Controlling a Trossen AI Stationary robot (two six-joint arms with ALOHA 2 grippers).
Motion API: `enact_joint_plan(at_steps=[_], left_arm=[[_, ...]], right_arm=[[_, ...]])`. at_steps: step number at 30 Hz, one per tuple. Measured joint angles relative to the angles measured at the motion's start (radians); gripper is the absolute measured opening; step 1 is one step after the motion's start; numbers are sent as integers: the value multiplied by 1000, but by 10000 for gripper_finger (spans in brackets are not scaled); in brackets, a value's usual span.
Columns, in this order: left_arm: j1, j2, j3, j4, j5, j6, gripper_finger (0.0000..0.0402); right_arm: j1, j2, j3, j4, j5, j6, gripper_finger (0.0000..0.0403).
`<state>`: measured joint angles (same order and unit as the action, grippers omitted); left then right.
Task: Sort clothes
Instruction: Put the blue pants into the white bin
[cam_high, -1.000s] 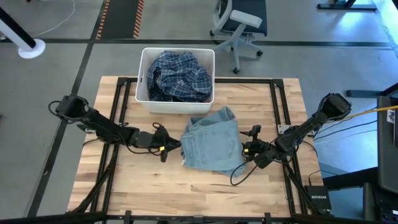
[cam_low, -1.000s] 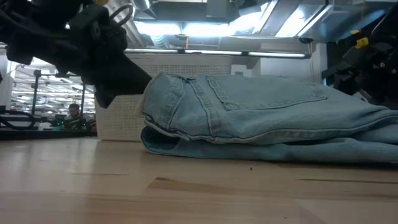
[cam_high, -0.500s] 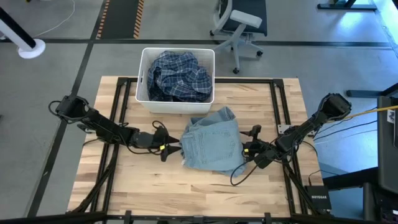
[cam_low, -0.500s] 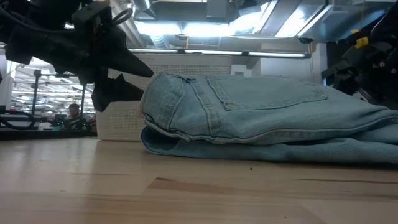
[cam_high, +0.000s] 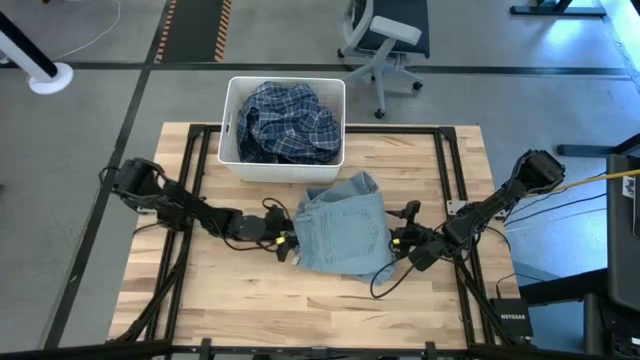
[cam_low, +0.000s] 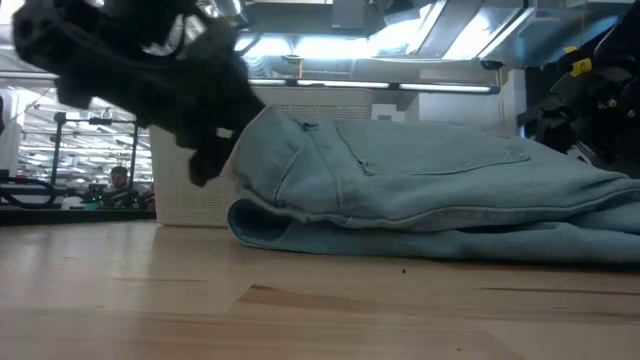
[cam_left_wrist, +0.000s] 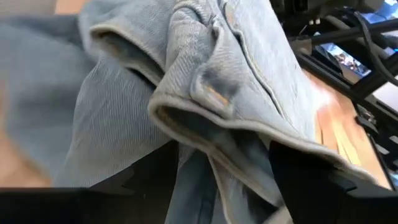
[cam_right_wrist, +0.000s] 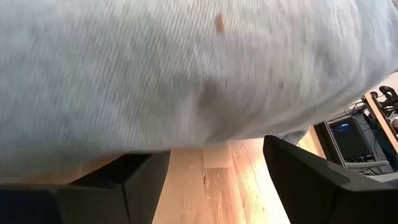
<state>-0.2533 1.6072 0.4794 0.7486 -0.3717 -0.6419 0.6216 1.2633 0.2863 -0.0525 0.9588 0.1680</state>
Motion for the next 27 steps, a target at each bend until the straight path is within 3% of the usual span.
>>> enact_joint_plan(at_steps=[3,10,17,22,27], left_arm=[[8,30,52,-6,26,20,245],[20,-33,77,-220,260,0,245],[13,-164,76,-428,264,-31,245],[-7,-208,77,-328,255,-7,245],[-7,-155,76,-309,124,-51,245]], right_arm=[[0,0,0,0,0,1,275],[0,0,0,-1,-5,3,275],[0,0,0,0,-8,3,275],[0,0,0,0,-9,2,275],[0,0,0,0,-32,8,275]])
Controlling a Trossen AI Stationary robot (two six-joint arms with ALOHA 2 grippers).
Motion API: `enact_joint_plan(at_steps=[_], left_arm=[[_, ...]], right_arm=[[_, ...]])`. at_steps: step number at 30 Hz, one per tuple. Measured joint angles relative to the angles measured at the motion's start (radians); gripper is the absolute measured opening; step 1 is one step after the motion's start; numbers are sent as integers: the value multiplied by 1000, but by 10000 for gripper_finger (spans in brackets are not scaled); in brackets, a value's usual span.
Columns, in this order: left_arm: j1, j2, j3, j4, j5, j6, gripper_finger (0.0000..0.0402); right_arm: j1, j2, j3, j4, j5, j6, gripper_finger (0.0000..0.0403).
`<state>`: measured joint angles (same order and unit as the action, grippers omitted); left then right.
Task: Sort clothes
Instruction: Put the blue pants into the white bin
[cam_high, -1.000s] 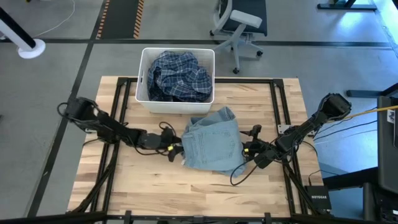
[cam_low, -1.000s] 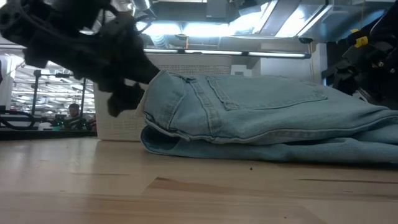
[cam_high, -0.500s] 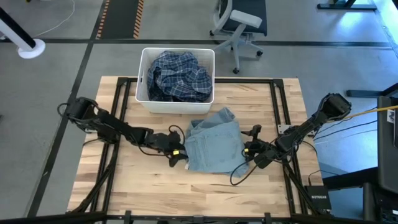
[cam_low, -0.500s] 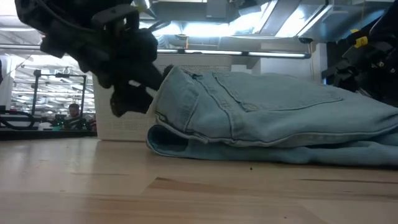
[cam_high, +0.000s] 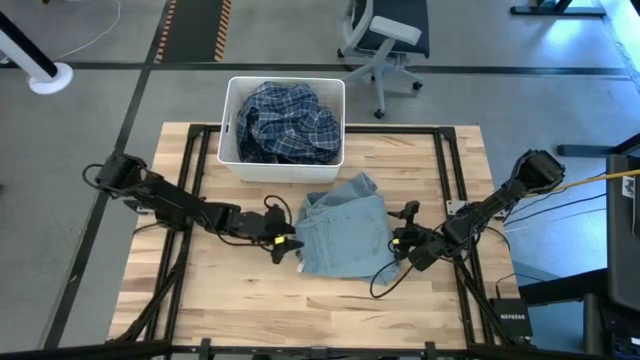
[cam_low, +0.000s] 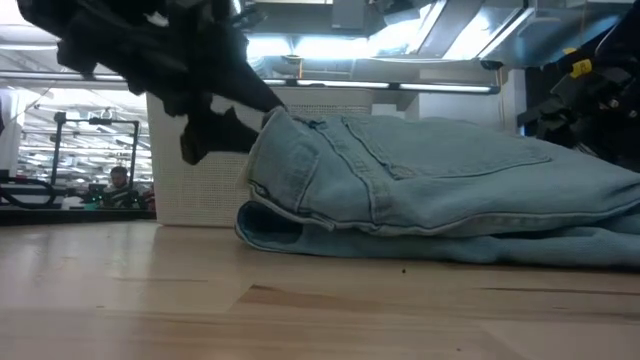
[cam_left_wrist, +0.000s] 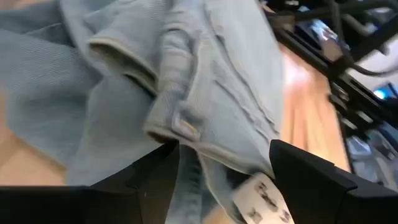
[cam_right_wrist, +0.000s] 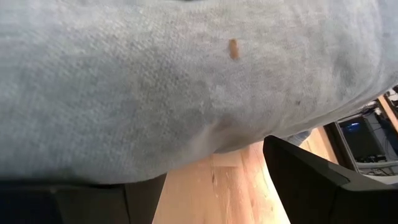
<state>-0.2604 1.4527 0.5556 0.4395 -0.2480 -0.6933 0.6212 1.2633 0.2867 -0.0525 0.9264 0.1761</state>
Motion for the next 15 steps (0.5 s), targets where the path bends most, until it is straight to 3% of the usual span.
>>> enact_joint_plan(at_steps=[15], left_arm=[[17,315,19,392,-51,24,245]], right_arm=[[0,4,0,0,6,2,275]])
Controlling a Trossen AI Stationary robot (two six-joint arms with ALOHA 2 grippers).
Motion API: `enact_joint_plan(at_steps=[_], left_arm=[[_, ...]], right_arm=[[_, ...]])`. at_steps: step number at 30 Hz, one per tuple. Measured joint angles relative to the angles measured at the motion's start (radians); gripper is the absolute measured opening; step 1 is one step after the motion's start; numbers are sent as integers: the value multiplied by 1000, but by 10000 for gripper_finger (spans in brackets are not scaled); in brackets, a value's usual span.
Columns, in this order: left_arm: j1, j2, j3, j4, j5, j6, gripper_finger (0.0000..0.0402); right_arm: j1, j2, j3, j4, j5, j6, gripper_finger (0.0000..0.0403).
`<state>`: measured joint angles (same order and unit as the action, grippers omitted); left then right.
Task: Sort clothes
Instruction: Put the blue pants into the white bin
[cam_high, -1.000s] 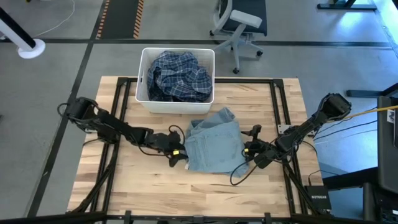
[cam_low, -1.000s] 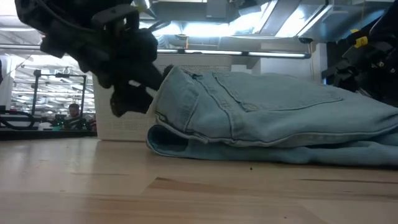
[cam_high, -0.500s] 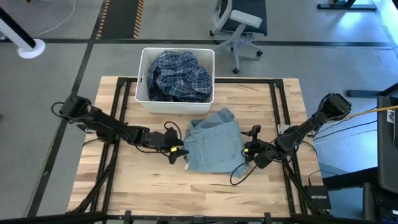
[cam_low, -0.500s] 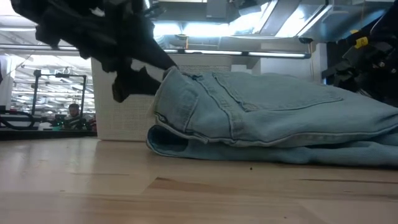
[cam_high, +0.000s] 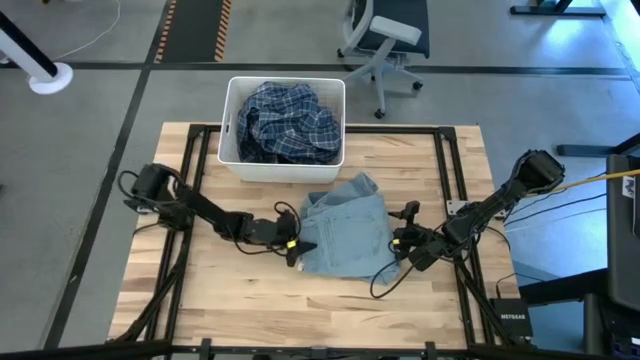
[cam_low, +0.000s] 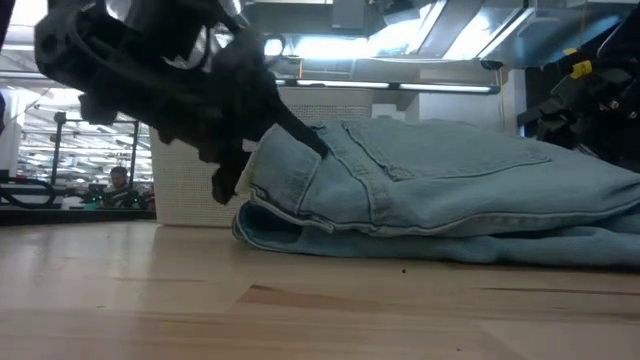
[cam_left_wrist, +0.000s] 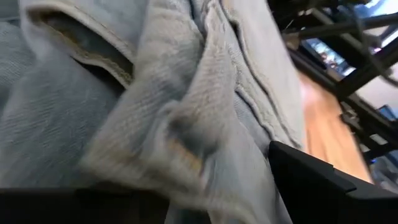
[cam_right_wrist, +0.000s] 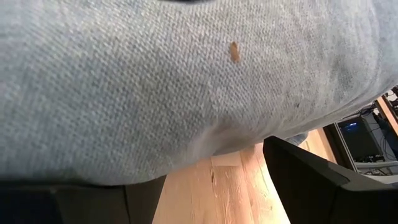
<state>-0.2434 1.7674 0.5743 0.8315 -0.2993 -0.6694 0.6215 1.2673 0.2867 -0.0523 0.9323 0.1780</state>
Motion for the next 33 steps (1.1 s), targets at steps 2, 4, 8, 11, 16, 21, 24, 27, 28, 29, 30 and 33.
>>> enact_joint_plan(at_steps=[2,4,8,11,16,21,24,27,28,29,30,33], left_arm=[[6,35,25,-1,-1,17,245],[14,68,53,-1,-1,40,245],[31,112,99,-4,-1,119,245],[36,123,123,-9,2,187,245],[37,123,138,-8,4,299,245],[37,123,139,-12,-8,306,245],[37,123,140,-14,-2,317,244],[37,123,140,-13,0,336,233],[37,123,140,-13,0,337,227],[37,123,140,-13,1,337,219],[37,123,140,-13,1,337,210],[37,123,140,-12,2,346,181]], right_arm=[[0,0,0,0,0,0,275],[0,0,0,-1,0,0,275],[0,0,0,-1,0,-1,275],[0,0,0,-2,0,-1,275],[0,1,0,-2,0,-1,275],[0,1,0,-1,1,-1,275],[0,1,0,-1,1,0,275],[0,1,0,-1,1,0,275],[0,1,0,-1,1,0,275],[0,1,0,-1,1,0,275],[0,1,0,0,2,0,275],[0,1,0,0,2,0,275]])
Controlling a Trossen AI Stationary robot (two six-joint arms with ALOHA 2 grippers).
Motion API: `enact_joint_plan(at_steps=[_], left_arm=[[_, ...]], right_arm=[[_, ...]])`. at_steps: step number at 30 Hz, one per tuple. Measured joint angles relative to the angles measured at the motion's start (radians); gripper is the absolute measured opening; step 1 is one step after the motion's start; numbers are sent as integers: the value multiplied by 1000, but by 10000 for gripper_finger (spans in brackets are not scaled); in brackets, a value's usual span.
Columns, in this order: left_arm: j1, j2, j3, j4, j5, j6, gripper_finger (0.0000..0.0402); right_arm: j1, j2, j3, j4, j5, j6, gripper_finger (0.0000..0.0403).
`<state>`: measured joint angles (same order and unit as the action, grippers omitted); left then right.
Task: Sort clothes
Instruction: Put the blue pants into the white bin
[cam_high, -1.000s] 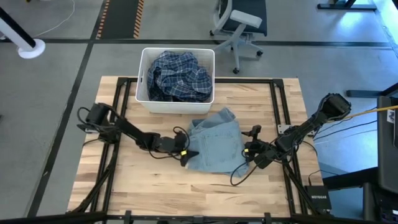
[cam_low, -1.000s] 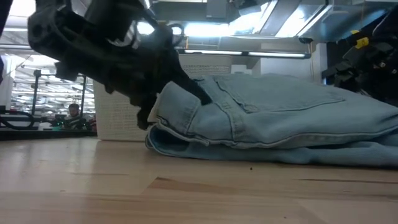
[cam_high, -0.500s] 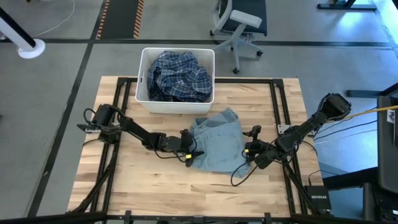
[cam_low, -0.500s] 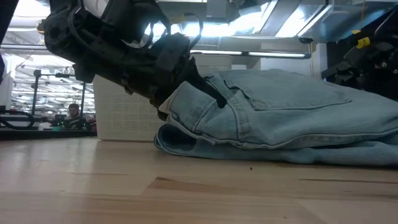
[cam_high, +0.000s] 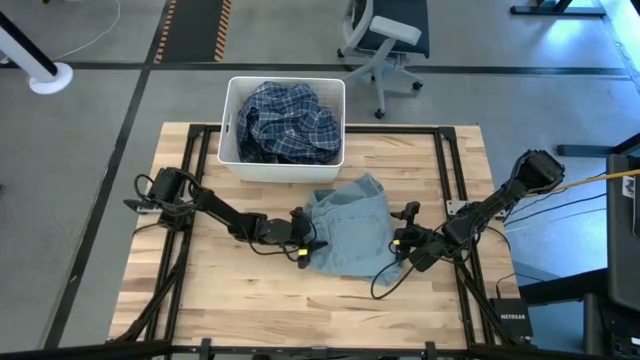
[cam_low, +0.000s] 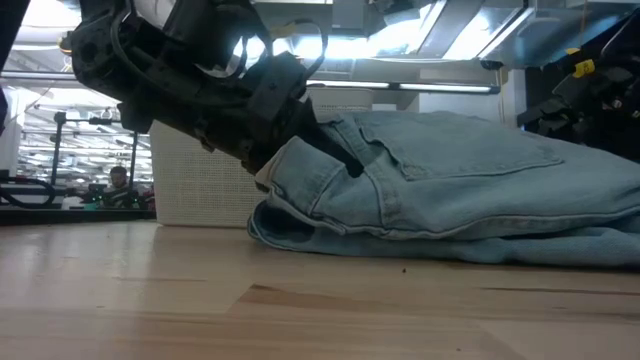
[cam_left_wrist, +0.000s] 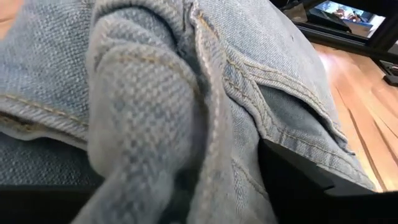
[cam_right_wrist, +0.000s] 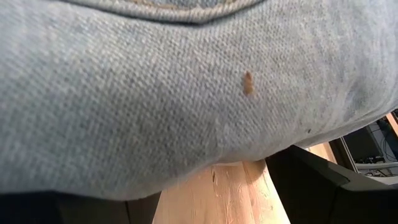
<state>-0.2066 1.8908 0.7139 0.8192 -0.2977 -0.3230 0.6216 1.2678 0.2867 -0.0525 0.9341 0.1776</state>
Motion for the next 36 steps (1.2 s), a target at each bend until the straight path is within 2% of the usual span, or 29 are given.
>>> enact_joint_plan(at_steps=[5,10,12,31,36], left_arm=[[-2,0,1,-25,2,17,119],[-3,0,2,-46,3,17,39],[-5,0,1,-33,3,31,21],[-38,-12,0,-5,-1,66,25],[-63,-46,0,4,-1,131,22]], right_arm=[[0,0,0,0,1,1,275],[0,0,0,2,-3,25,275],[0,0,0,1,-3,25,275],[0,0,0,-1,15,26,275],[0,0,0,-1,16,27,275]])
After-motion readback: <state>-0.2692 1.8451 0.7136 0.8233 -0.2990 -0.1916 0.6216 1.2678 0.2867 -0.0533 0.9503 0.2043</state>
